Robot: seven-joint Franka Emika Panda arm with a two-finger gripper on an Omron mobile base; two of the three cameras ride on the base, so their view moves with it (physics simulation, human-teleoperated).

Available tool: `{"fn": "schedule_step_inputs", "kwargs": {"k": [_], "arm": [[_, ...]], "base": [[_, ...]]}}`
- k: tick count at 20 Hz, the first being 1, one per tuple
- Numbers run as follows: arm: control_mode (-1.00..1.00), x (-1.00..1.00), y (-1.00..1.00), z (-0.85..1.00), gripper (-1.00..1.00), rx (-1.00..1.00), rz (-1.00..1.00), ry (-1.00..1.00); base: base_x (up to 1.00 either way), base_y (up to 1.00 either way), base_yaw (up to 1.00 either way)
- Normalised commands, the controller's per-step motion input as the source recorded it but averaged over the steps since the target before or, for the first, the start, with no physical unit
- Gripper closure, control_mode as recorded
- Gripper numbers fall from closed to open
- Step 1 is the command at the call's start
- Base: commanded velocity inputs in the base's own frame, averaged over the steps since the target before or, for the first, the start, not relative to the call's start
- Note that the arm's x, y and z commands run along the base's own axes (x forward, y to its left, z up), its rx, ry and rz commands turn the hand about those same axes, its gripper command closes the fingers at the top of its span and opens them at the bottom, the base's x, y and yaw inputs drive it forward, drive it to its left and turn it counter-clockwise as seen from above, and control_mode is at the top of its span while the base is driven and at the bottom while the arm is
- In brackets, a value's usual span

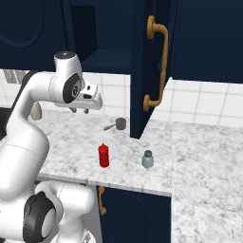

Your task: Put the shaker and condiment bottle from the counter next to their counterparts in the cabinet.

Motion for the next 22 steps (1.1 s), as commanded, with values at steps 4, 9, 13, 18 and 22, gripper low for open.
{"fn": "schedule_step_inputs", "kwargs": {"k": [4,9,13,18,22], "arm": [[-1.00,0.00,-0.12,-0.02,-1.00,0.00,-0.03,0.00],[-1.00,-0.06,-0.51,-0.01,-1.00,0.00,-0.17,0.00],[-1.00,-0.16,-0.55,-0.19,-1.00,-0.06,-0.29,0.00],[-1.00,-0.23,-0.52,-0.44,-1.00,-0.20,-0.42,0.00],[-1.00,-0.14,-0.58,-0.54,-1.00,-0.26,-0.48,0.00]], "base": [[0.00,0.00,0.00],[0.00,0.00,0.00],[0.00,0.00,0.00],[0.00,0.00,0.00],[0.00,0.00,0.00]]}}
